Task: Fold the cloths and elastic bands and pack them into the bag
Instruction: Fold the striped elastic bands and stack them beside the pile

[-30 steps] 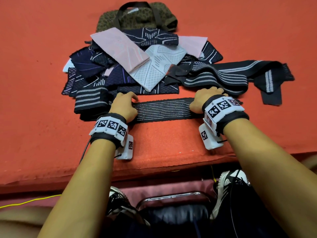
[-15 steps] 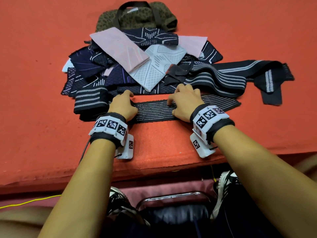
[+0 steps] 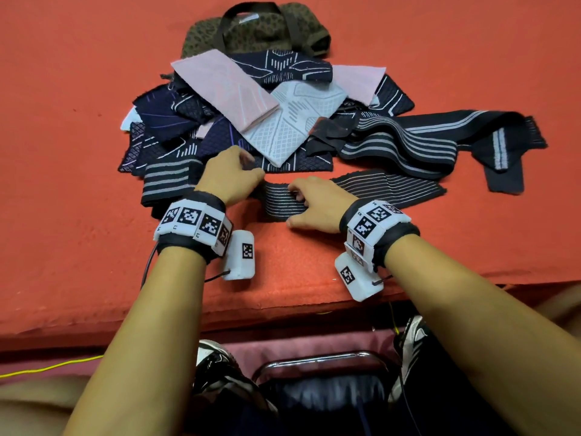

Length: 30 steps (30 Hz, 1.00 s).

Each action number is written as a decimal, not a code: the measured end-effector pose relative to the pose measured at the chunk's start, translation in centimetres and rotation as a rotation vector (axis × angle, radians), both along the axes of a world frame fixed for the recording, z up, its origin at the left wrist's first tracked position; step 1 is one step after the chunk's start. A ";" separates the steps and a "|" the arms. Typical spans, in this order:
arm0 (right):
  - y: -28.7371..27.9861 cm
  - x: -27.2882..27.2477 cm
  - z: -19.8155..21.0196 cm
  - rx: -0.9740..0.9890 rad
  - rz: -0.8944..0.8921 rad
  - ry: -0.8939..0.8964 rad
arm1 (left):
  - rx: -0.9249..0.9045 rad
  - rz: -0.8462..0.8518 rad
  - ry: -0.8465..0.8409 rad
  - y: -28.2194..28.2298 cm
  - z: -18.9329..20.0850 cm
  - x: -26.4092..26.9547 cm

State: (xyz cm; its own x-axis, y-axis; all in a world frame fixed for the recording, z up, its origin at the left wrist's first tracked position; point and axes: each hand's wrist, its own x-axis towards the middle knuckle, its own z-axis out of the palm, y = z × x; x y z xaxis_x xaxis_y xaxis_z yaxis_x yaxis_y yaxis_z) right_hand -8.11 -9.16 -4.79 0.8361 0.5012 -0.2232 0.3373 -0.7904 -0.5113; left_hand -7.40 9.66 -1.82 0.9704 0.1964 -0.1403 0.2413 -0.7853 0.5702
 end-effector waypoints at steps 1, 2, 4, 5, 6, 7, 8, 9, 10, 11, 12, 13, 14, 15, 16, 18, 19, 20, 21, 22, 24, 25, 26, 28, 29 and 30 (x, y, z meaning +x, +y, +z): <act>0.0 0.1 0.0 0.043 -0.036 0.020 | -0.087 -0.040 -0.001 -0.7 0.1 0.0; -0.1 0.2 0.1 0.094 -0.082 0.038 | -0.173 -0.079 0.010 -1.3 0.0 -0.1; -0.3 0.3 0.4 0.175 -0.166 0.048 | -0.325 -0.143 0.066 -2.5 -0.4 -0.4; -0.5 0.4 0.5 0.193 -0.186 0.044 | -0.372 -0.161 0.081 -2.9 -0.7 -0.5; -0.7 0.5 0.6 0.197 -0.192 0.041 | -0.410 -0.171 0.083 -3.3 -0.9 -0.6; -0.8 0.7 0.6 0.188 -0.194 0.037 | -0.446 -0.170 0.090 -3.6 -1.0 -0.7; -1.0 0.8 0.7 0.168 -0.197 0.025 | -0.488 -0.172 0.101 -3.8 -1.1 -0.7; -1.3 1.0 0.8 0.142 -0.206 0.005 | -0.509 -0.173 0.115 -3.8 -1.2 -0.7; -1.6 1.2 0.8 0.116 -0.223 -0.015 | -0.509 -0.174 0.122 -3.8 -1.3 -0.7; -1.9 1.3 0.8 0.093 -0.241 -0.025 | -0.473 -0.173 0.122 -3.7 -1.5 -0.7; -2.2 1.3 0.8 0.075 -0.254 -0.025 | -0.411 -0.182 0.110 -3.5 -1.7 -0.6; -2.4 1.4 0.8 0.065 -0.265 -0.016 | -0.338 -0.197 0.108 -3.4 -1.7 -0.7; -2.6 1.4 0.8 0.066 -0.276 -0.008 | -0.290 -0.222 0.113 -3.3 -1.9 -0.7; -2.7 1.4 0.8 0.074 -0.286 0.001 | -0.284 -0.242 0.132 -3.2 -2.0 -0.7; -2.7 1.4 0.9 0.085 -0.294 0.007 | -0.313 -0.263 0.153 -3.2 -2.1 -0.7; -2.8 1.6 0.9 0.093 -0.315 0.017 | -0.336 -0.300 0.175 -3.2 -2.3 -0.6; -2.9 1.7 0.9 0.083 -0.331 0.022 | -0.320 -0.299 0.173 -3.3 -2.3 -0.6; -3.1 1.9 0.7 0.069 -0.348 0.025 | -0.298 -0.286 0.163 -3.2 -2.3 -0.4; -3.2 2.0 0.6 0.053 -0.367 0.026 | -0.268 -0.267 0.160 -3.1 -2.3 -0.4; -3.3 2.2 0.5 0.038 -0.383 0.027 | -0.255 -0.262 0.172 -3.0 -2.2 -0.4; -3.2 2.3 0.4 0.019 -0.396 0.034 | -0.232 -0.302 0.251 -2.9 -2.1 -0.7; -3.1 2.2 0.3 0.016 -0.399 0.036 | -0.213 -0.326 0.283 -2.9 -2.1 -0.9; -3.0 2.2 0.4 0.016 -0.401 0.034 | -0.202 -0.338 0.296 -2.8 -2.1 -1.0; -3.0 2.2 0.6 0.026 -0.415 0.019 | -0.216 -0.327 0.297 -2.8 -1.9 -1.2; -3.0 2.3 0.7 0.029 -0.429 0.013 | -0.238 -0.310 0.295 -2.8 -1.9 -1.2; -3.1 2.3 0.9 0.030 -0.443 0.010 | -0.262 -0.299 0.287 -2.9 -1.8 -1.2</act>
State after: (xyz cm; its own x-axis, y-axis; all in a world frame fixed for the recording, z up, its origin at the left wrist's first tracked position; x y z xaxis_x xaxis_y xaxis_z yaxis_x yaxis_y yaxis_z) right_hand -5.79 -12.27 -3.93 0.9694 0.1016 -0.2235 -0.0357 -0.8424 -0.5377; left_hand -8.62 6.74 -3.59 0.8937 -0.1630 -0.4180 0.2035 -0.6831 0.7014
